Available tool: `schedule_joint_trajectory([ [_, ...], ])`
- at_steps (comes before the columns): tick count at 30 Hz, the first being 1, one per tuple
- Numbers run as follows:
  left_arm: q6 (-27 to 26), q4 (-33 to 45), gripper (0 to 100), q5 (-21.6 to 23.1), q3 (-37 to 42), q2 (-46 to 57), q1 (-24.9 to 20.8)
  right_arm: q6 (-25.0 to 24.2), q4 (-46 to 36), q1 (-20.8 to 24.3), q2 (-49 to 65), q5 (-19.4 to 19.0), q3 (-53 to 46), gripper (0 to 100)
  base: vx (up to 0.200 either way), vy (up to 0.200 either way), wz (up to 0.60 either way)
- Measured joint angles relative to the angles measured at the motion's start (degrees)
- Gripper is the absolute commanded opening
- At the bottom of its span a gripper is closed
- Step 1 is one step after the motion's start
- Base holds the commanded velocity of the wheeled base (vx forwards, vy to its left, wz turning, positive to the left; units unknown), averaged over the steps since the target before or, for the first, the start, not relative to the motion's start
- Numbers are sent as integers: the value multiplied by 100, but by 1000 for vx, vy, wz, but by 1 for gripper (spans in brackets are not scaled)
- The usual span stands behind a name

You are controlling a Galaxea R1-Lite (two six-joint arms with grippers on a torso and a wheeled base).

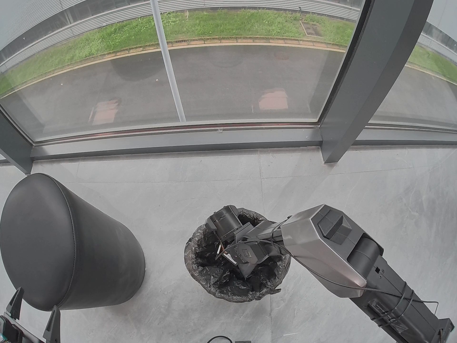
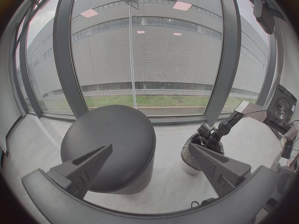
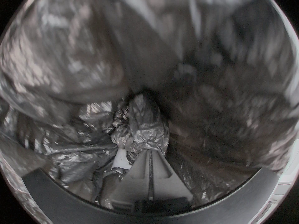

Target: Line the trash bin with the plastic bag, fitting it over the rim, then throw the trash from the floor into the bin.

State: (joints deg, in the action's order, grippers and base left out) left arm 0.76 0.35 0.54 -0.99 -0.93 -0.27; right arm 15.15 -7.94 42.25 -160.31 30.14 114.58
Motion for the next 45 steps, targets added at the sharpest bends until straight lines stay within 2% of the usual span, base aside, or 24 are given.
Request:
schedule_joint_trajectory([
  [13,2,0,100,0,-2,0,0,11,-574,532,545,295,2,0,0,0,0],
  [32,2,-2,100,0,-2,0,0,-5,-1295,873,1612,892,2,0,0,0,0],
  [45,2,0,100,0,-2,0,0,-38,-2011,1050,2816,1226,0,0,0,0,0],
])
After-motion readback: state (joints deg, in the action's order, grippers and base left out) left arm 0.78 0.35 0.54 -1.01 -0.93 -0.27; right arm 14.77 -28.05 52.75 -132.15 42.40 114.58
